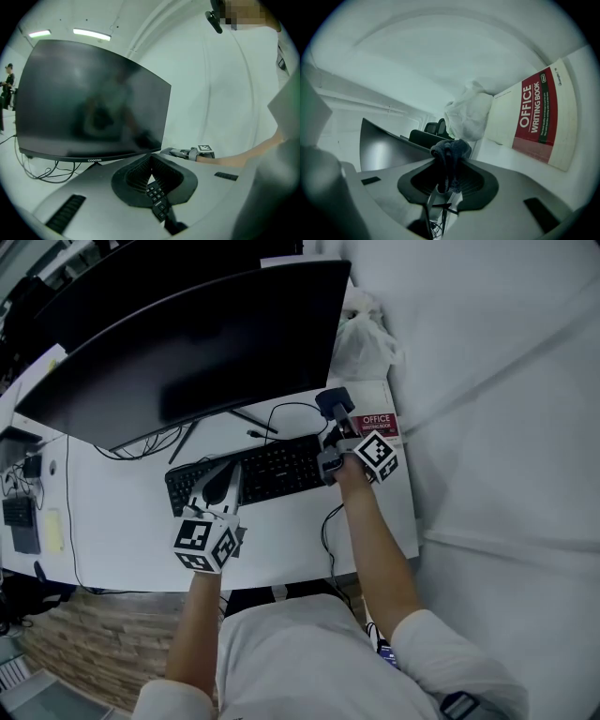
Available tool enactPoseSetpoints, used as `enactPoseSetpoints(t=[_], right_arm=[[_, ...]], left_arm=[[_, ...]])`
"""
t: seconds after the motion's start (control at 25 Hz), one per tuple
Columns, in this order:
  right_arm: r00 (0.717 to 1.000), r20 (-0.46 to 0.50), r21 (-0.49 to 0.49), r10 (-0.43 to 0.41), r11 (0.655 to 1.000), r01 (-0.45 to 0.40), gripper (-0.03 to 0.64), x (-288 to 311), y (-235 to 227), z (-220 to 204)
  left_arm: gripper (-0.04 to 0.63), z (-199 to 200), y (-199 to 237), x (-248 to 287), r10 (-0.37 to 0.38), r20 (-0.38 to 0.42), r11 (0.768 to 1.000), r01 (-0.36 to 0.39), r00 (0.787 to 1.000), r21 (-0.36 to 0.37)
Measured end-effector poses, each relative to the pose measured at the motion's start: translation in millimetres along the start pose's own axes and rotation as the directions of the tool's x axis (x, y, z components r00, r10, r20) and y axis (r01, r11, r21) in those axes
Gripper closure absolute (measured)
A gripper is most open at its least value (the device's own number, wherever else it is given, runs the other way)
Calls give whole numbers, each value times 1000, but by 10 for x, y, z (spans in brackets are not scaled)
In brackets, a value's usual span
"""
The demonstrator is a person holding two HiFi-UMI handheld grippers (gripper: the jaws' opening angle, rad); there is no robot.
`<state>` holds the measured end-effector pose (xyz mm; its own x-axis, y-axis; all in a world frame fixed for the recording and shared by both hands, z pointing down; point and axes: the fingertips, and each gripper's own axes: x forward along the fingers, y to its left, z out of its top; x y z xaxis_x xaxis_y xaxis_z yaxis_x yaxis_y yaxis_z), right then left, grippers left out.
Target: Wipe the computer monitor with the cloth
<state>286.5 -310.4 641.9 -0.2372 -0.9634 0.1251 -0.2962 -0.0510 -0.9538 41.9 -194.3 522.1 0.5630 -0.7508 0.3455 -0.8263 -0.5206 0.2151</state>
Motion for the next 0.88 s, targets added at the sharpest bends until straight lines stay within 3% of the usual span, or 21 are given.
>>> enactPoseSetpoints(t=[0.44,0.64,0.88], right_arm=[[996,-47,-117,76,990,-81,499,-905,557,-443],[991,-95,-144,89,984,-103,499,-1466,838,-914],[973,-189,-244,134,953,-179,499,-2058,1345,-1483]], left_arm=[[589,-81,-35,-567,-2,23,1000,2,1000,-12],[589,-125,-36,-1079,-19,38,1000,19,999,-2],[589,-139,50,-1727,-47,77,999,47,996,0]])
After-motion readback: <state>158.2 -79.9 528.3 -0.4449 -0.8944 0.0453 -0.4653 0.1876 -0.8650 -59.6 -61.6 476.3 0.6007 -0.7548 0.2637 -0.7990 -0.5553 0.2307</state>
